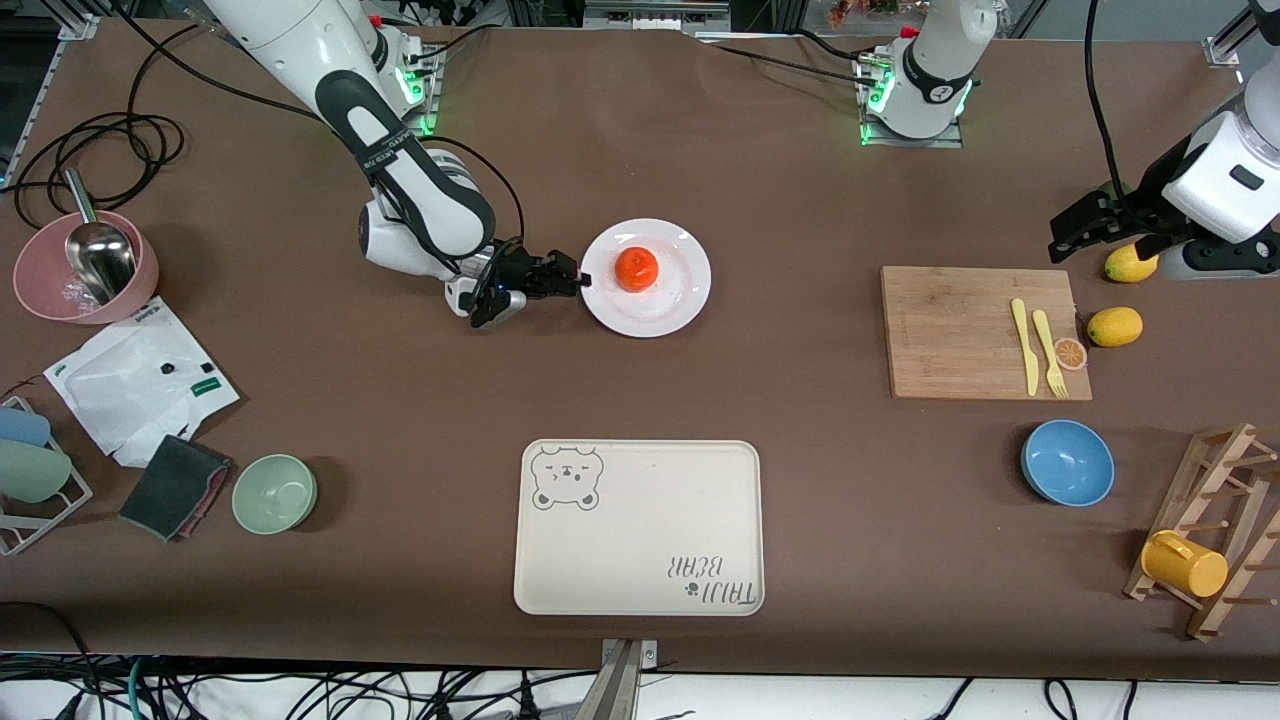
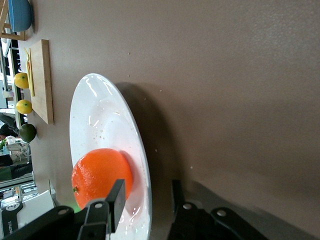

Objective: Place orange and plate with both arms
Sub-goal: 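Close the right gripper firmly on the plate rim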

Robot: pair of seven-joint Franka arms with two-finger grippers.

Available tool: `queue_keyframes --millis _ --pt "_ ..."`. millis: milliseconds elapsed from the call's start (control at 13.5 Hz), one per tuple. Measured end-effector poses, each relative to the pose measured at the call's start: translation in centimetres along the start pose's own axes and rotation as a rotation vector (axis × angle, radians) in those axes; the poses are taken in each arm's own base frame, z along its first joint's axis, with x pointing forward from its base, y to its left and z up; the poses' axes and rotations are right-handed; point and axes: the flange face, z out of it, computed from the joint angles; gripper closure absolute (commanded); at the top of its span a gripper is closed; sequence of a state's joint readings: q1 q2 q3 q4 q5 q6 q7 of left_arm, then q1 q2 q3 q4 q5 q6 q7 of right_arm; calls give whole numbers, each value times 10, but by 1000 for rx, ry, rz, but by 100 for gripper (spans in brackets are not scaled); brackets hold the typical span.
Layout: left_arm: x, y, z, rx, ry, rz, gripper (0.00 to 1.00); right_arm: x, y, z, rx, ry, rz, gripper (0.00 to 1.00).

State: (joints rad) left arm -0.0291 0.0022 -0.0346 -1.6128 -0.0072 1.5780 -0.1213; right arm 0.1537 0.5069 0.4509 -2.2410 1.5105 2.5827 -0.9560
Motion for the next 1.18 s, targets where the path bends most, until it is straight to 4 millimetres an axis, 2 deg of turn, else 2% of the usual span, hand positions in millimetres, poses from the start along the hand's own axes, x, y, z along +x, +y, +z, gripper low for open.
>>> queue_keyframes --millis 222,296,665,813,1183 --pt "0 0 0 0 0 0 0 -4 -5 5 1 2 6 60" --pt "0 0 0 0 0 0 0 -5 -7 7 0 1 4 65" --pt "0 3 0 0 0 6 0 -6 -8 8 -4 2 -2 73" --pt "-2 7 0 1 -6 12 0 -6 -7 9 -5 1 0 73" --pt "-2 6 1 4 -13 11 0 -11 2 17 -7 -13 -5 85"
